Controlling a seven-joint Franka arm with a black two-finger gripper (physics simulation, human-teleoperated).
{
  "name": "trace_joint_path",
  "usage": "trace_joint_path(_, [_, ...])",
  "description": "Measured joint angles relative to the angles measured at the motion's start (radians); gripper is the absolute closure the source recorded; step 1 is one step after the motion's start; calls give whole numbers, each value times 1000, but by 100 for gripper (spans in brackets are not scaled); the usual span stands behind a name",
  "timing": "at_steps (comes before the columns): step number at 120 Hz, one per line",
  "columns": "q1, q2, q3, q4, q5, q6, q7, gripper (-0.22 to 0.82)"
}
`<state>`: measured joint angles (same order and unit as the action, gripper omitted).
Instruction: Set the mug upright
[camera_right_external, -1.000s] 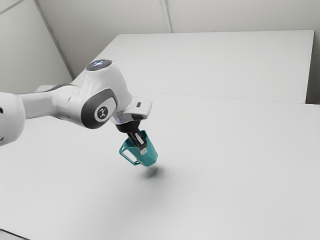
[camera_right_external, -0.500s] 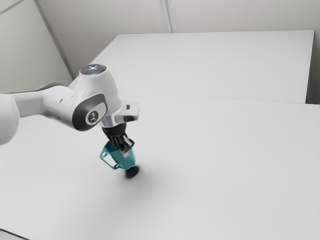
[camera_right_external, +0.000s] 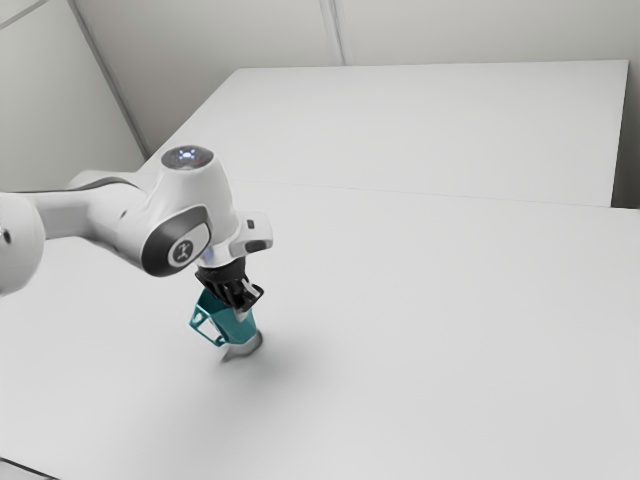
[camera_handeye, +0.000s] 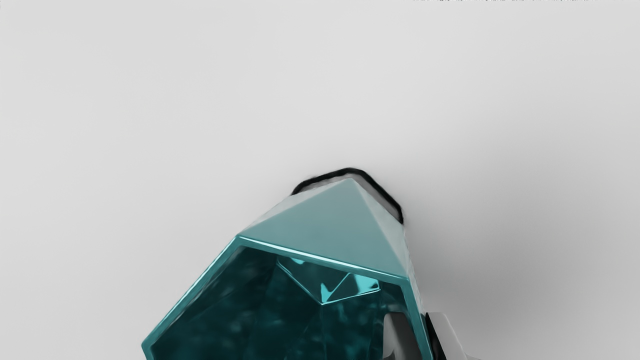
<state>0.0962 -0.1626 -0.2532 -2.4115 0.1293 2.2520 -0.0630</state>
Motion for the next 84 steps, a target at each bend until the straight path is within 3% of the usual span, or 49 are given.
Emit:
trace_joint_path(49, [6, 51, 1, 1, 16, 41, -87, 75])
trace_joint_path(57, [6, 50, 2, 1, 12, 44, -93, 68])
trace_joint_path(72, [6, 36, 2, 1, 7, 47, -103, 41])
trace_joint_path(84, [6, 2, 2, 0, 3, 48, -109, 26])
